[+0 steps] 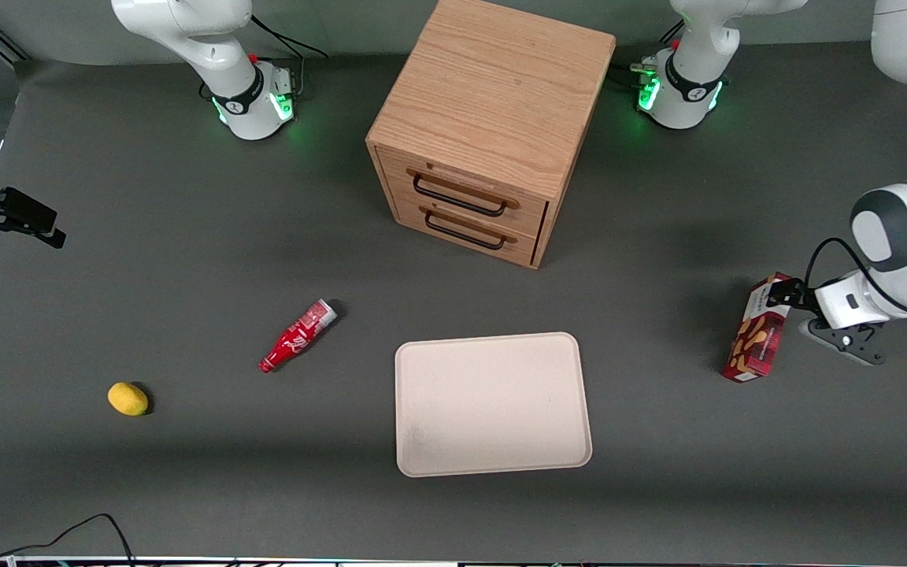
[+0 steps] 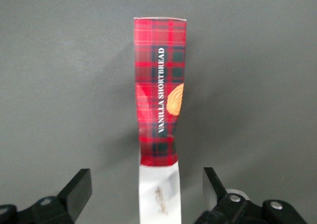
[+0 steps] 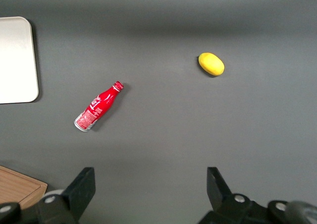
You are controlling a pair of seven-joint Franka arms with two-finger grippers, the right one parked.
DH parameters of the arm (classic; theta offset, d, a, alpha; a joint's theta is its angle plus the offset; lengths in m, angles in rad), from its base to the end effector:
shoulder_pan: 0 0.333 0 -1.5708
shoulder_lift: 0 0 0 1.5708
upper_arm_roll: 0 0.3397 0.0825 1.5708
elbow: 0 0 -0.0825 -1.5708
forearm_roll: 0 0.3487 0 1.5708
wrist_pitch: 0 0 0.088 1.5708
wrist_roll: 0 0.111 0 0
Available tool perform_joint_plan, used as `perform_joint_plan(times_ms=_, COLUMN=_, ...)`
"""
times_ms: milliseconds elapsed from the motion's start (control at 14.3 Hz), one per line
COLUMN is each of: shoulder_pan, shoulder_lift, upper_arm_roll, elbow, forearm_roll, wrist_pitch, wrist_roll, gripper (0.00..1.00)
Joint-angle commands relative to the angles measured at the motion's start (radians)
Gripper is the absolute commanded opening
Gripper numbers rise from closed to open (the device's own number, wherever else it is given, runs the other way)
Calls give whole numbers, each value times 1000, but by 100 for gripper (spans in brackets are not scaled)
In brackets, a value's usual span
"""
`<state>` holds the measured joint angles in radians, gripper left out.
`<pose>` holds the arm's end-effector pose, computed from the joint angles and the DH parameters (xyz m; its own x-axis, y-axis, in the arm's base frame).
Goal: Place red cookie box on tray
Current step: 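Lower the open left gripper over the red cookie box, then close the left gripper on the cookie box's white end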
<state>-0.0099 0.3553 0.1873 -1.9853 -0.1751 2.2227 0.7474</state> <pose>0.5710 0.0902 0.3221 0.8925 -0.4492 -0.0399 -0.4419 -0.8888 0.1211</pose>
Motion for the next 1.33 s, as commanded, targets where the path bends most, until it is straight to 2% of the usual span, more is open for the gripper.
perform_joint_plan(times_ms=0, shoulder_pan=-4, shoulder_lift=-4, upper_arm_roll=-14, elbow=-53, forearm_roll=-47, wrist_pitch=84, wrist_roll=17, gripper=100)
perform_joint_plan(times_ms=280, shoulder_pan=-4, shoulder_lift=28, upper_arm_roll=-34, elbow=-56, forearm_roll=-52, wrist_pitch=155, wrist_roll=10, gripper=100)
perform_joint_plan(times_ms=490, shoulder_pan=-5, shoulder_lift=37, upper_arm_roll=-35, elbow=-69, forearm_roll=-55, wrist_pitch=176, wrist_roll=10, gripper=91)
perform_joint_plan(times_ms=629, shoulder_pan=-5, shoulder_lift=42, upper_arm_roll=-35, elbow=-73, forearm_roll=-55, wrist_pitch=192, wrist_roll=9, gripper=76)
perform_joint_plan(times_ms=699, shoulder_pan=-5, shoulder_lift=45, upper_arm_roll=-35, elbow=-81, forearm_roll=-55, wrist_pitch=208, wrist_roll=6, gripper=64)
perform_joint_plan(times_ms=909, shoulder_pan=-5, shoulder_lift=54, upper_arm_roll=-37, elbow=-82, forearm_roll=-55, wrist_pitch=222, wrist_roll=4, gripper=15)
perform_joint_plan(times_ms=979, shoulder_pan=-5, shoulder_lift=54, upper_arm_roll=-37, elbow=-82, forearm_roll=-55, wrist_pitch=222, wrist_roll=4, gripper=4)
perform_joint_plan(times_ms=1259, shoulder_pan=-4, shoulder_lift=41, upper_arm_roll=-35, elbow=-66, forearm_roll=-55, wrist_pitch=196, wrist_roll=7, gripper=0)
